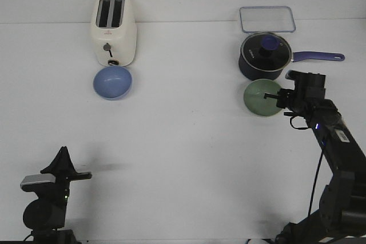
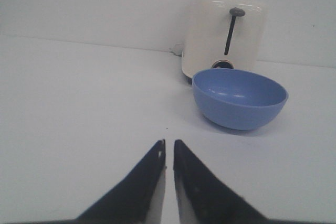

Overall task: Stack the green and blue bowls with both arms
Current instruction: 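Reach the right gripper forward and grasp the rim of the pale green bowl, then carry the green bowl toward the robot and set it down mid-table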

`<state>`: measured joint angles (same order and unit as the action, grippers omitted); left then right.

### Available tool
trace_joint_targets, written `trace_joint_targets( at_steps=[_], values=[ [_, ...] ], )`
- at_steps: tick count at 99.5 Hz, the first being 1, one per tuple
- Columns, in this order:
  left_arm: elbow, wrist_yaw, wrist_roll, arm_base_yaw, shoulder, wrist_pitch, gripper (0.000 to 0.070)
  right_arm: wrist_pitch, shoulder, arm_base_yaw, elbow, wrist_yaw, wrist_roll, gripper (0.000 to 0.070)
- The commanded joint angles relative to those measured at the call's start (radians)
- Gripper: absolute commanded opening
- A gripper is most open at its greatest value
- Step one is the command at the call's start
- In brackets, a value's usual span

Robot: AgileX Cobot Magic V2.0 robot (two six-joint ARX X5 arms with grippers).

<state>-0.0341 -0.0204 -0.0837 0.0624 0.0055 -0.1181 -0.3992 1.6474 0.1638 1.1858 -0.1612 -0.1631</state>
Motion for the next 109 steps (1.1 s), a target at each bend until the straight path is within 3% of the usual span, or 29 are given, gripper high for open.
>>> trace_joint_targets(
  at_steps=[1, 21, 40, 82, 102, 109],
  values=[
    [0.02, 0.003, 0.016, 0.002, -0.002, -0.011, 0.0015, 0.01, -0.071, 0.001, 0.026, -0.026, 0.008, 0.0],
    [0.02, 0.003, 0.016, 0.002, -0.002, -0.011, 0.0015, -0.069, -0.247, -0.025, 0.025, -0.128, -0.006, 0.0],
    [0.02, 0.003, 0.016, 0.002, -0.002, -0.012, 0.0015, -0.188, -0.375, -0.147, -0.012, -0.145, -0.003, 0.0],
    [0.02, 0.003, 0.014, 0.002, -0.002, -0.012, 0.0015, -0.1, -0.454, -0.561, -0.288, -0.117, -0.099, 0.0],
    [0.02, 0.003, 0.011, 0.002, -0.002, -0.013, 0.0015, -0.029, -0.453, -0.683, -0.386, -0.089, -0.163, 0.0],
    [0.02, 0.003, -0.036, 0.002, -0.002, -0.013, 0.0015, -0.019, -0.451, -0.709, -0.407, -0.071, -0.169, 0.0]
  ],
)
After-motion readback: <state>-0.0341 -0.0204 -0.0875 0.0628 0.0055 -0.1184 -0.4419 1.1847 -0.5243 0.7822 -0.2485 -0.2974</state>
